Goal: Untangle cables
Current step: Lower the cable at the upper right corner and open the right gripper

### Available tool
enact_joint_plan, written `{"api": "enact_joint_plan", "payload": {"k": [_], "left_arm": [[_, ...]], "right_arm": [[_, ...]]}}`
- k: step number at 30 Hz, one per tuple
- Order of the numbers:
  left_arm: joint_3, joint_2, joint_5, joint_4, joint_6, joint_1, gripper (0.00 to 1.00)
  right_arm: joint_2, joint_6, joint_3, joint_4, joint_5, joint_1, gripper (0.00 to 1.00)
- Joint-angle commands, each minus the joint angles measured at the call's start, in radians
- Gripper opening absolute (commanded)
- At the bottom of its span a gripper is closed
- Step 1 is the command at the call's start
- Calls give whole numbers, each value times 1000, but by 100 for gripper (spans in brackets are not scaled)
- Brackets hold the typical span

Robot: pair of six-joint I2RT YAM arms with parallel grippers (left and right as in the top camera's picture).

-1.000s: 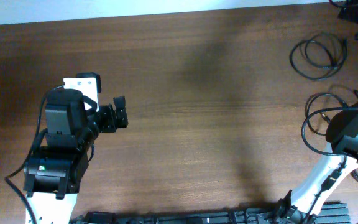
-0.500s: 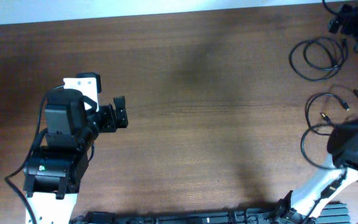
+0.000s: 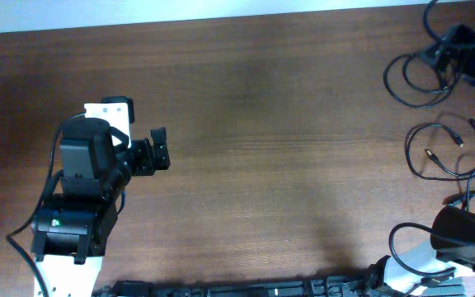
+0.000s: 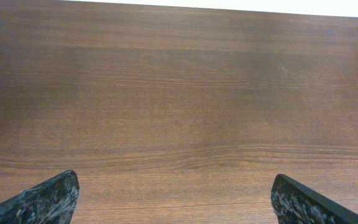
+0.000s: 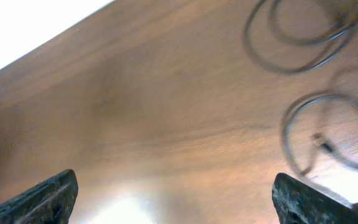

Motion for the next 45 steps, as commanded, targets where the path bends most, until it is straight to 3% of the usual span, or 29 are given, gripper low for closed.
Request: {"api": "enact_joint_plan", "payload": {"k": [1, 34, 45], "left_arm": [[6, -2, -7, 2, -13, 5, 99], [6, -2, -7, 2, -13, 5, 99], [6, -2, -7, 2, -13, 5, 99]], "right_arm": [[-4, 5, 6, -56, -82, 38, 99], [-4, 5, -58, -78, -4, 148, 99], [-179, 5, -121, -74, 163, 168, 99]]}}
